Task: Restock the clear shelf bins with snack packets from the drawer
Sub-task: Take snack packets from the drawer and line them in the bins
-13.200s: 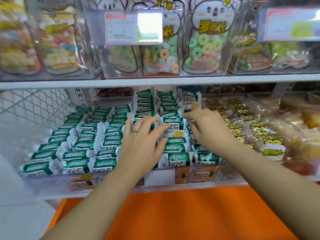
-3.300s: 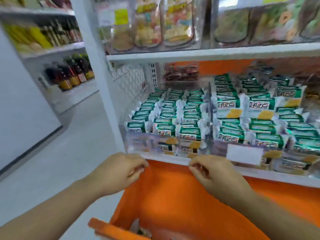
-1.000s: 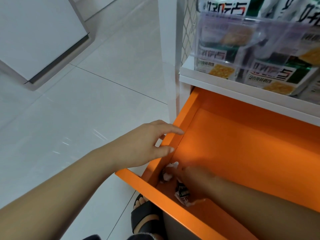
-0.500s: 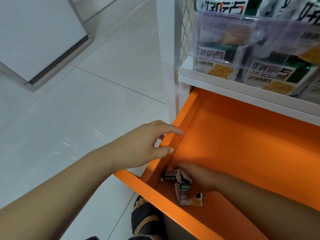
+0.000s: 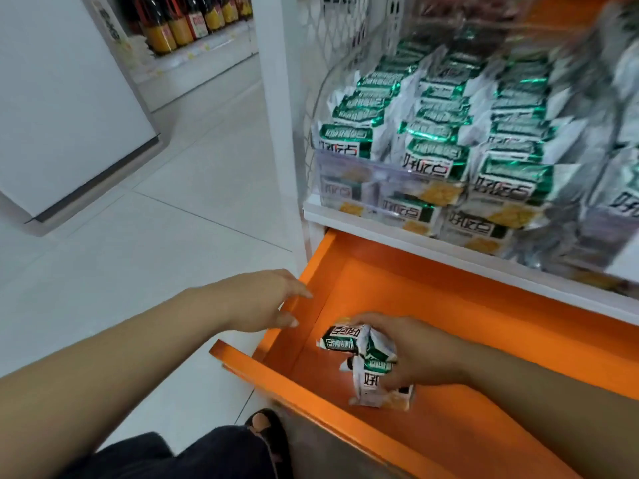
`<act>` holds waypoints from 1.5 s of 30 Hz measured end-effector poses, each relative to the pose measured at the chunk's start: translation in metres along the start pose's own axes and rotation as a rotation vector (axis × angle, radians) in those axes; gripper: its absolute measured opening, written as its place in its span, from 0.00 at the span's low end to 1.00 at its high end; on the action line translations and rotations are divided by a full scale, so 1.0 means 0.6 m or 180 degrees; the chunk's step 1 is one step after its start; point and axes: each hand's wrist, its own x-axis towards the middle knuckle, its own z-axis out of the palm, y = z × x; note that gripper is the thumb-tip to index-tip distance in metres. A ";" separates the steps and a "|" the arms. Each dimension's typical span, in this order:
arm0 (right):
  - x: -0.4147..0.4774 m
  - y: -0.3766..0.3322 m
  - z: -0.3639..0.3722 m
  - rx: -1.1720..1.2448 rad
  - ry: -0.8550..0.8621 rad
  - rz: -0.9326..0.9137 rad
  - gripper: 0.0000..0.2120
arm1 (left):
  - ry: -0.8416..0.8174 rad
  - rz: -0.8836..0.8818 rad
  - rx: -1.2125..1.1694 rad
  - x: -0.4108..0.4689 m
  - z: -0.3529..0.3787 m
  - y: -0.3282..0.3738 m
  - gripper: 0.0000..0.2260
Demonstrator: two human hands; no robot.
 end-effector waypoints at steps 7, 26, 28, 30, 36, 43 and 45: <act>-0.205 -0.066 -0.100 -0.0531 0.0806 0.0023 0.44 | 0.0442 0.0368 0.0335 -0.059 -0.118 0.143 0.23; -0.573 -0.045 -0.119 -0.0619 0.3068 0.0609 0.44 | 0.1286 0.0965 -0.3848 -0.085 -0.152 0.573 0.41; -0.585 -0.031 -0.122 -0.0661 0.3168 0.0674 0.45 | 0.1261 0.0865 -0.4056 -0.077 -0.147 0.610 0.43; -0.595 -0.020 -0.128 -0.0719 0.3219 0.0709 0.45 | 0.1209 0.0779 -0.4043 -0.066 -0.141 0.640 0.42; -0.628 0.022 -0.159 -0.0682 0.3378 0.0818 0.47 | 0.1371 0.0746 -0.3939 -0.028 -0.164 0.710 0.10; -0.653 0.075 -0.176 -0.0132 0.3383 0.1075 0.51 | 0.1711 0.1038 -0.3560 0.027 -0.245 0.722 0.07; -0.653 0.101 -0.182 -0.0045 0.3198 0.1138 0.48 | 0.2062 0.1032 -0.2261 0.043 -0.269 0.719 0.17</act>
